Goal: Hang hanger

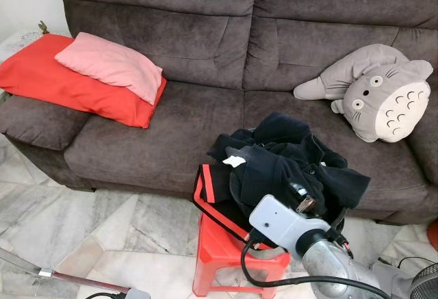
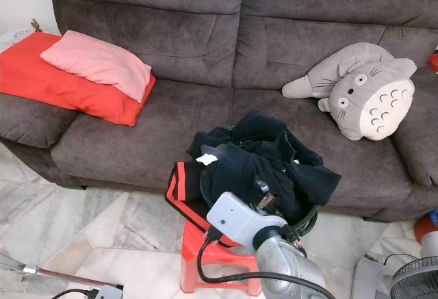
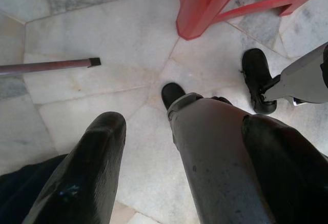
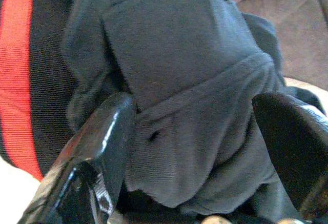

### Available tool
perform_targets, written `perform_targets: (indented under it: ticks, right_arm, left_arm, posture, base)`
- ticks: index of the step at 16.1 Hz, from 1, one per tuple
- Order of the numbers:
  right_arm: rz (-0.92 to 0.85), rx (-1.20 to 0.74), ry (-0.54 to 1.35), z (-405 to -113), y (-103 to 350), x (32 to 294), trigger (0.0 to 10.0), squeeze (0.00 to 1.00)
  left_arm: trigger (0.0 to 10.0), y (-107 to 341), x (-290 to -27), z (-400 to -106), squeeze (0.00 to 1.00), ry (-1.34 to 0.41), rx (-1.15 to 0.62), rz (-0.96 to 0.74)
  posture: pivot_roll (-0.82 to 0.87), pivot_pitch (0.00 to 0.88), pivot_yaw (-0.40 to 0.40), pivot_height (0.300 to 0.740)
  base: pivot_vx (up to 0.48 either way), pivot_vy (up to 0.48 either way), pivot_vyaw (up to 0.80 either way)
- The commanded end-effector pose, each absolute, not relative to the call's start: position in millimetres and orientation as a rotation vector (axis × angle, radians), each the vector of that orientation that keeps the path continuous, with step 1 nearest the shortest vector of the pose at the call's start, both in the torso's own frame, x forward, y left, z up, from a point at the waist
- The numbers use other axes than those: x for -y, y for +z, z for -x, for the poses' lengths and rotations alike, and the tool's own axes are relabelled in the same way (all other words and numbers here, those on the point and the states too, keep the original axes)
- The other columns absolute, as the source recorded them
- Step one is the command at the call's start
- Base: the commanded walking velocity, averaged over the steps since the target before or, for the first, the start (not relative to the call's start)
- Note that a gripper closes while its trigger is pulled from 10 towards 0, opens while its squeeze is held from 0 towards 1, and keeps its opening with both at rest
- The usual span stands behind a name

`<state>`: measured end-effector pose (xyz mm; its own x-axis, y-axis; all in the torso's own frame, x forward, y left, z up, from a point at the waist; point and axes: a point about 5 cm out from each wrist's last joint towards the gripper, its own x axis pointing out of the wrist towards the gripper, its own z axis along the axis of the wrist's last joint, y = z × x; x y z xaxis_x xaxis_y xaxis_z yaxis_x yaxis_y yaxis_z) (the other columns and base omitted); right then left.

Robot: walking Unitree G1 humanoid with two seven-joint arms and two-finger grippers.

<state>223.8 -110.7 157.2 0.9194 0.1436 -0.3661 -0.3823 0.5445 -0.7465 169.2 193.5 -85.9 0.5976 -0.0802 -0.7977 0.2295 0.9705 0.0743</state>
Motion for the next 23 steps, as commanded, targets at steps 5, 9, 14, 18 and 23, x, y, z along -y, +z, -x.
perform_targets:
  ticks: [5,9,14,18,23]
  right_arm:
    - [0.849,-0.331,0.403,-224.9,149.6,109.7,10.0,0.0]
    - [0.886,-0.292,0.353,-239.1,154.8,118.8,10.0,0.0]
    - [0.88,-0.225,0.337,-251.1,164.2,118.7,10.0,0.0]
    - [0.842,-0.107,0.391,-249.0,179.1,99.6,10.0,0.0]
    - [0.854,-0.106,0.369,-252.4,173.7,101.6,10.0,0.0]
  left_arm:
    - [10.0,-93.2,-191.8,-153.5,0.0,-0.196,-0.974,-0.16]
    - [10.0,-93.4,-191.6,-153.3,0.0,-0.194,-0.975,-0.158]
    - [10.0,-93.4,-191.6,-153.2,0.0,-0.19,-0.974,-0.156]
    - [10.0,-93.5,-191.2,-152.9,0.0,-0.193,-0.975,-0.158]
    - [10.0,-93.7,-190.8,-152.8,0.0,-0.193,-0.976,-0.154]
  posture:
    - [-0.18,0.174,-0.01,0.74]
    - [-0.18,0.184,-0.011,0.74]
    - [-0.17,0.187,-0.011,0.74]
    - [-0.18,0.189,-0.01,0.74]
    - [-0.17,0.182,-0.013,0.74]
  base:
    - [0.0,0.0,0.0]
    - [0.0,0.0,0.0]
    - [0.0,0.0,0.0]
    - [0.0,0.0,0.0]
    - [0.0,0.0,0.0]
